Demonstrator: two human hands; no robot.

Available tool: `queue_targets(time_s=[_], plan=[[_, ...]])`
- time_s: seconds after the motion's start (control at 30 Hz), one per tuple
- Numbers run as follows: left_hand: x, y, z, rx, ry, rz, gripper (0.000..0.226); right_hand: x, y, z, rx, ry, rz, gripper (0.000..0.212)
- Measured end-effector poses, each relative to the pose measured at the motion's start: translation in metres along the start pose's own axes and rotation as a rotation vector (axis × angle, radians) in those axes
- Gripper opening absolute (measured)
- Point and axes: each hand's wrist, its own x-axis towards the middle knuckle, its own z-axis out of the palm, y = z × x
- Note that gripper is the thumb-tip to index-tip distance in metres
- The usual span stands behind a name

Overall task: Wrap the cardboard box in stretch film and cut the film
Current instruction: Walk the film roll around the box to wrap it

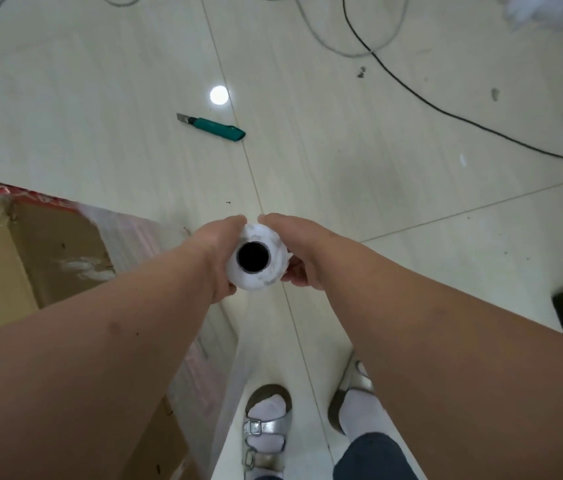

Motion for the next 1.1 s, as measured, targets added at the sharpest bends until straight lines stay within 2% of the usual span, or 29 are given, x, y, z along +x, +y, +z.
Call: queue_targets(time_s=[0.1, 0.2, 0.27, 0.37, 0.43, 0.47, 0.53, 0.6, 0.7, 0.8, 0.93, 1.0, 1.03, 1.1], plan=[[-0.009, 0.020, 0.003, -0.119, -0.011, 0.073, 0.019, 0.001, -0.014, -0.004, -0.005, -0.054, 0.019, 0.022], [-0.008, 0.034, -0.001, 0.115, 0.150, 0.252, 0.024, 0.004, -0.025, -0.004, 0.002, -0.082, 0.009, 0.030], [-0.005, 0.040, -0.007, 0.144, 0.219, 0.316, 0.025, 0.007, -0.034, -0.005, -0.043, -0.045, 0.006, 0.029], [0.007, 0.041, -0.020, -0.048, 0.264, 0.233, 0.031, 0.009, -0.055, -0.005, -0.123, 0.017, 0.013, 0.020], [0.013, 0.036, -0.025, -0.245, 0.174, 0.071, 0.040, 0.010, -0.067, -0.003, -0.162, 0.012, 0.028, 0.020], [0.014, 0.033, -0.025, -0.307, 0.116, -0.003, 0.041, 0.010, -0.070, 0.000, -0.188, -0.001, 0.025, 0.027], [0.012, 0.029, -0.023, -0.320, 0.040, -0.062, 0.036, 0.014, -0.075, 0.004, -0.270, -0.028, 0.013, 0.047], [0.010, 0.029, -0.022, -0.295, 0.025, -0.082, 0.040, 0.017, -0.077, 0.007, -0.346, -0.045, -0.003, 0.054], [0.004, 0.041, -0.022, -0.304, 0.059, -0.069, 0.042, 0.018, -0.082, 0.008, -0.328, -0.084, 0.016, 0.034], [-0.001, 0.058, -0.027, -0.205, 0.086, -0.005, 0.034, 0.019, -0.097, 0.011, -0.278, -0.070, 0.048, 0.020], [0.003, 0.084, -0.039, -0.059, 0.173, 0.104, 0.039, 0.028, -0.120, 0.019, -0.272, -0.057, 0.035, 0.033], [0.005, 0.095, -0.044, 0.155, 0.198, 0.163, 0.044, 0.036, -0.128, 0.020, -0.309, -0.020, 0.047, 0.041], [0.007, 0.100, -0.047, 0.242, 0.225, 0.193, 0.046, 0.039, -0.133, 0.021, -0.328, 0.000, 0.051, 0.040], [0.018, 0.104, -0.054, 0.233, 0.281, 0.205, 0.052, 0.042, -0.146, 0.024, -0.389, 0.023, 0.036, 0.032]])
